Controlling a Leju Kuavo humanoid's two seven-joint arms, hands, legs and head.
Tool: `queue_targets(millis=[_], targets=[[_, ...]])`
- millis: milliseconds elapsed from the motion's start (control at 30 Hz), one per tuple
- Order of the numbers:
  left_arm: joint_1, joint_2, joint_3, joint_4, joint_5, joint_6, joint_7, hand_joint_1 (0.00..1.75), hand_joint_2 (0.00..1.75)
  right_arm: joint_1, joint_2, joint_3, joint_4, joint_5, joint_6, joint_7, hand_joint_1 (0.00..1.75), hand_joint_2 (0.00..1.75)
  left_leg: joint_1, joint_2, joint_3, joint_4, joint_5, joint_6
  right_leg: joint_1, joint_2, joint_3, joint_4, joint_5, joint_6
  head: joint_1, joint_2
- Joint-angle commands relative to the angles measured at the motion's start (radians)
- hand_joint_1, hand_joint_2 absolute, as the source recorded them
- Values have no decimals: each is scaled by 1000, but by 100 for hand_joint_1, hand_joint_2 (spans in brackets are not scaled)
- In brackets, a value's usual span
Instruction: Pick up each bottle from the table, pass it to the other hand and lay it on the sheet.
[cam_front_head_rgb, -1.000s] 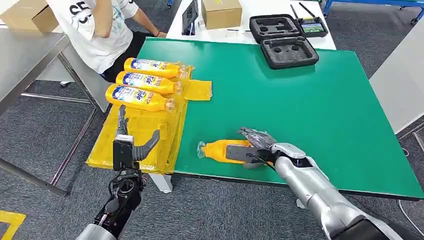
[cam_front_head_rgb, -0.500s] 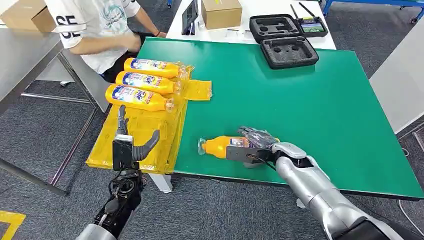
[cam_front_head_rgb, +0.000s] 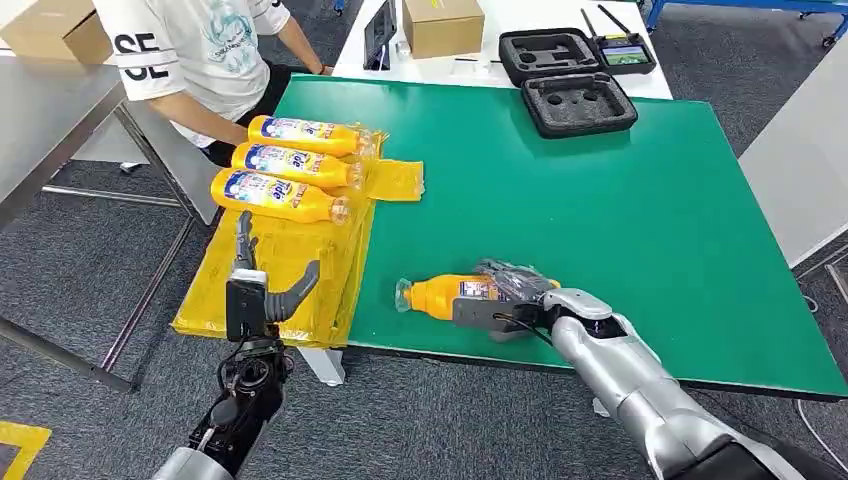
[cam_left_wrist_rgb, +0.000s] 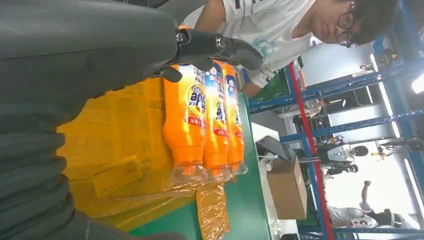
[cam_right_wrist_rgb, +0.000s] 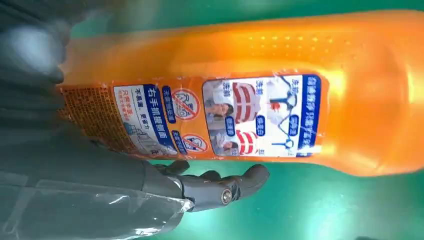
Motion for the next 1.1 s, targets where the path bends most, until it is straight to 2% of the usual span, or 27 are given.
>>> queue_targets(millis=[33,133,200,267,667,733,833,900,1000,1067,1100], targets=[[-34,-10,14,65,2,-6,8,0,175,-14,4,26,77,26,7,12,0,175,1,0,1,0,0,-1,1,0,1,-1,1,-2,0,0],[-32,-10,15,65,2,-6,8,0,175,-12,0,25,80,35,8,23,0,175,1,-1,1,-1,0,-1,1,-1,2,-1,0,-1,0,0],[-28,-9,16,57,4,-6,8,0,175,-16,-1,24,81,43,7,28,166,175,1,-1,1,0,0,-1,1,-1,1,-1,0,-1,0,0],[-27,-7,16,54,5,-11,8,0,175,-19,-3,25,77,49,14,31,175,175,1,0,1,0,0,-1,1,0,1,-1,0,-2,0,0],[-20,-9,15,43,9,-21,8,0,175,30,-16,-9,7,46,-9,18,175,175,1,-1,2,-1,0,-1,1,-1,2,-2,0,-1,0,0],[-4,-9,22,16,8,-25,8,0,175,60,6,-90,-59,-4,-110,-33,175,175,1,-1,1,0,0,-1,1,-1,1,-1,0,-1,0,0],[23,-19,39,-32,5,-39,8,0,175,100,80,-248,-204,-181,-236,-169,175,175,1,1,1,0,0,-1,1,1,1,-1,0,-2,0,0],[29,-23,46,-47,10,-46,11,0,175,112,99,-277,-255,-233,-226,-176,175,175,0,4,-2,1,-1,-1,0,4,-3,2,0,-1,1,0],[43,-24,54,-86,47,-88,23,0,175,167,153,-366,-325,-380,-304,-288,175,175,1,5,-1,1,-1,-2,1,5,-3,1,0,-2,0,0],[49,-21,55,-102,66,-111,32,0,175,175,160,-370,-319,-408,-310,-308,175,175,1,0,-1,0,0,-1,1,1,-2,0,0,-1,0,0],[56,-15,52,-119,105,-168,52,0,175,188,181,-400,-319,-467,-339,-364,175,175,2,0,-1,1,-1,-1,2,0,-1,0,0,-2,0,0]])
